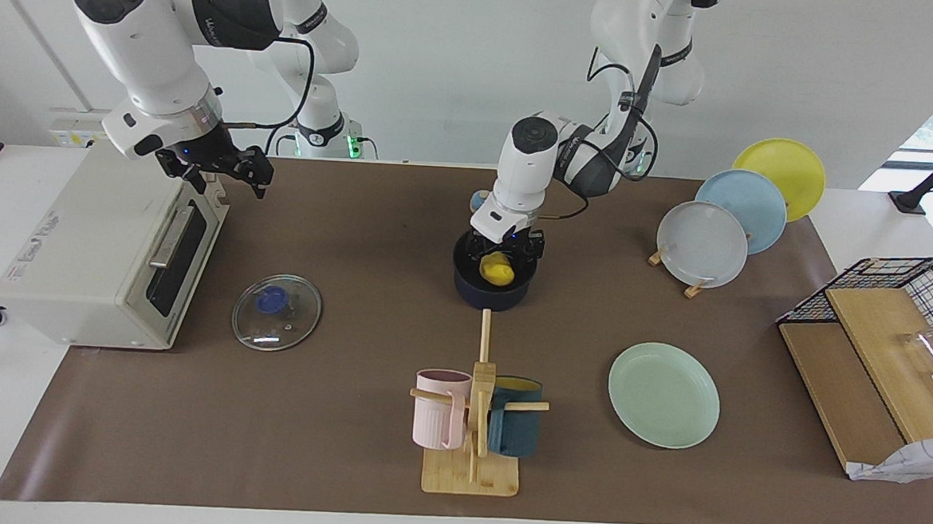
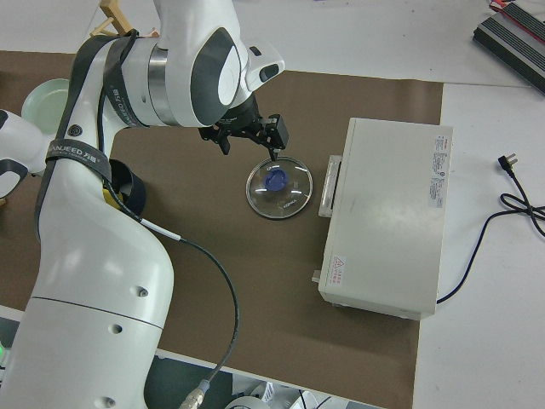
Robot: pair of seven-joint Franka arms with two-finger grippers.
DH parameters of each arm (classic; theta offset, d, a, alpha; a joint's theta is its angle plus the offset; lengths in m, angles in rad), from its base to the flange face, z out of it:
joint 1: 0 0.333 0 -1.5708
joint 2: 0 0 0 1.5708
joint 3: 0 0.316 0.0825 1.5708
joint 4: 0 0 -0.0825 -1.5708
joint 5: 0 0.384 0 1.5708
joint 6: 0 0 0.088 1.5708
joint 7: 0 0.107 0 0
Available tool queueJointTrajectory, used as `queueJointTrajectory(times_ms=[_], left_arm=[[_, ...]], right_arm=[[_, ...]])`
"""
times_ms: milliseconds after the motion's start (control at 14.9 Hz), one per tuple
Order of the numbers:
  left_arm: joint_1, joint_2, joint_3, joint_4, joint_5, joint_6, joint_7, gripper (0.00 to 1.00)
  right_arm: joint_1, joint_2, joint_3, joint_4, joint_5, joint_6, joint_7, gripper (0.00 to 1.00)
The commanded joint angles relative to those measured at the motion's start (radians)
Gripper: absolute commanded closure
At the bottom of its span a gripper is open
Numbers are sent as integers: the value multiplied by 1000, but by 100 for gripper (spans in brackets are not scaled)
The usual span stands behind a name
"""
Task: Transfer potato from pot to plate
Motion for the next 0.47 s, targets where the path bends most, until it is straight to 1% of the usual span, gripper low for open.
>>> queueJointTrajectory(times_ms=[0,67,135,202,269,404], left_arm=[[-17,4,11,-3,1,38,-10,0],[-18,6,11,-3,3,41,-24,0],[-24,9,12,-3,10,43,-34,3],[-26,15,11,0,18,44,-48,15],[-26,16,11,2,24,54,-59,40],[-26,18,11,2,24,63,-62,79]], right_arm=[[-14,0,6,10,15,-11,-25,0],[-13,0,5,10,15,-11,-25,0],[-13,0,5,10,15,-11,-25,0],[-13,0,5,10,15,-11,-25,0],[-13,0,6,10,15,-11,-25,0],[-13,0,6,10,15,-11,-25,0]])
